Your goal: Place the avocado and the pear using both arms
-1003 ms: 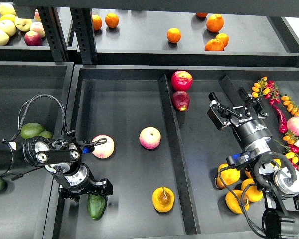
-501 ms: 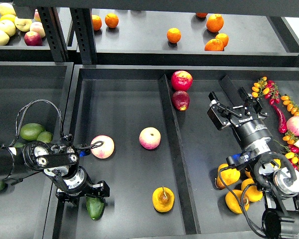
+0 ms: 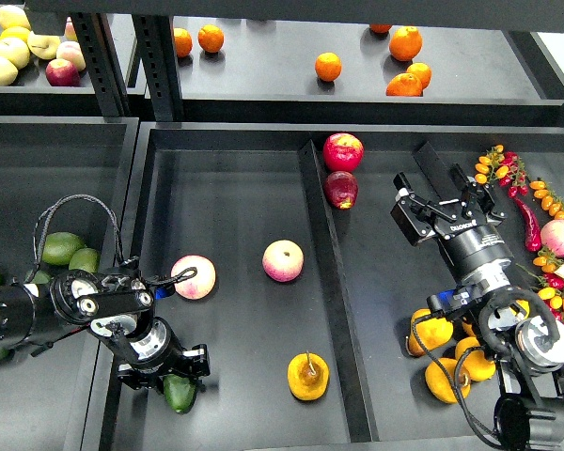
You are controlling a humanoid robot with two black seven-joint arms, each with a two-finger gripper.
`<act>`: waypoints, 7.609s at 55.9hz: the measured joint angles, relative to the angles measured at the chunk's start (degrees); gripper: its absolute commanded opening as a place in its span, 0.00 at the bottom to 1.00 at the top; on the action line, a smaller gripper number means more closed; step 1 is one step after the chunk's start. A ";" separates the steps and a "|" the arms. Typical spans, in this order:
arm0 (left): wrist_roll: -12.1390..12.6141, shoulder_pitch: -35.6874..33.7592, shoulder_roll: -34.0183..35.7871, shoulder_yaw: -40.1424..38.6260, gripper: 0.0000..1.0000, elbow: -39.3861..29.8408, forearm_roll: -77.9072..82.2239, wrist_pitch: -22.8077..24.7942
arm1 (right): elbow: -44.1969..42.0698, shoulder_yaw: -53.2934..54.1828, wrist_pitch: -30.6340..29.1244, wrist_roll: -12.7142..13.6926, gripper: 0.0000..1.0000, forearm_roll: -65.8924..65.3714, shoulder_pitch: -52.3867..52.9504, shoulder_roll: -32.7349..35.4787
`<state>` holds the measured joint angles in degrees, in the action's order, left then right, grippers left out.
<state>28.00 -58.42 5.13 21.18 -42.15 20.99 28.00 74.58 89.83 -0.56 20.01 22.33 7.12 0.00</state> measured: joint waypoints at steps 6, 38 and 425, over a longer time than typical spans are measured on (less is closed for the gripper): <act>0.00 -0.93 0.05 -0.71 0.42 -0.63 -1.02 0.00 | -0.04 0.01 -0.02 -0.02 1.00 0.00 0.00 0.00; 0.00 -11.69 12.99 -7.46 0.43 -2.31 -4.00 0.00 | -0.08 -0.77 -0.04 0.12 1.00 0.09 0.44 0.00; -0.01 66.68 -5.13 -107.92 0.99 -37.14 -33.91 0.00 | -5.02 -69.02 -2.87 7.99 1.00 -6.86 19.90 30.10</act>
<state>28.00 8.26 0.00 -86.75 -79.29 -12.92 28.00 69.56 20.81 -3.43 27.99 15.47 27.02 30.10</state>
